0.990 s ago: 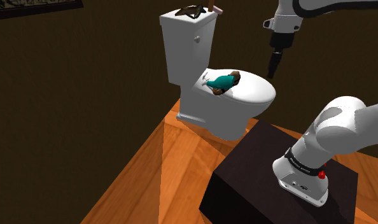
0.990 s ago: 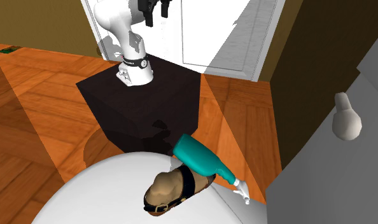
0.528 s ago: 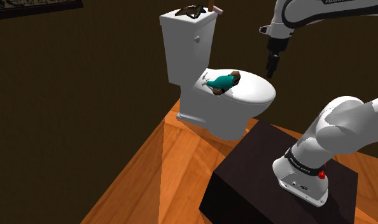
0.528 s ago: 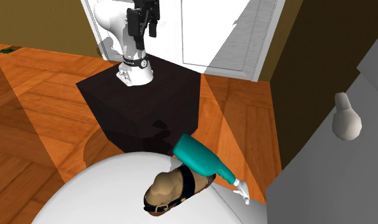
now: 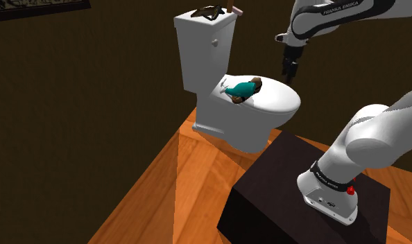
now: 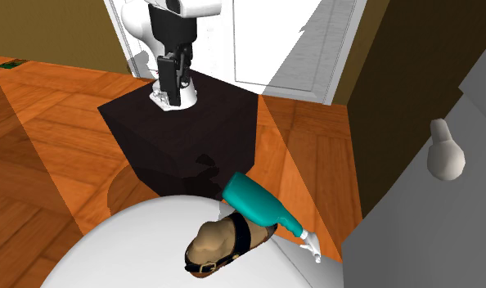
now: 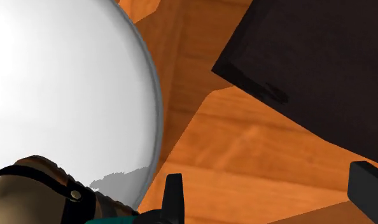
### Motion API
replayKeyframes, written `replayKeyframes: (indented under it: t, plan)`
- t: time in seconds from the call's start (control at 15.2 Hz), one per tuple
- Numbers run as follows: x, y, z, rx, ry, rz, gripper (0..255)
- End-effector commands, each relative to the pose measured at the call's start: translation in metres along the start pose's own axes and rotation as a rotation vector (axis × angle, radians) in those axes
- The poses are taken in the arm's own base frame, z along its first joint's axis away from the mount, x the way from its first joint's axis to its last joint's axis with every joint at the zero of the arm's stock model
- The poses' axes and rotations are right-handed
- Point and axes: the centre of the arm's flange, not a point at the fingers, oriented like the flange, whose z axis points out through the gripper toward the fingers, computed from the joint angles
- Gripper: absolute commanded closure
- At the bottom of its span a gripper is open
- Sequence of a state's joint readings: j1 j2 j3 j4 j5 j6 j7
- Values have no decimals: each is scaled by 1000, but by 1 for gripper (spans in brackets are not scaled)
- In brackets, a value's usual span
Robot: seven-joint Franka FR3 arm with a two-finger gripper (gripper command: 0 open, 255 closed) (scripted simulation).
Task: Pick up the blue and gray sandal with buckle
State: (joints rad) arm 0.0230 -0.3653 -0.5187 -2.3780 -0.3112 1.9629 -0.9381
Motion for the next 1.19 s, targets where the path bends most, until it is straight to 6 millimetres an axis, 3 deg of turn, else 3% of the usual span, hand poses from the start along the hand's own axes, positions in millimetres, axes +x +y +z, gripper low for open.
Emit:
replayKeyframes:
  t: [0.0,0.53,1.12]
  plan:
    - [2,24,10,-12,0,-55,0]
    - [23,115,46,-51,3,-258,0]
    - [68,211,82,-96,7,-486,0]
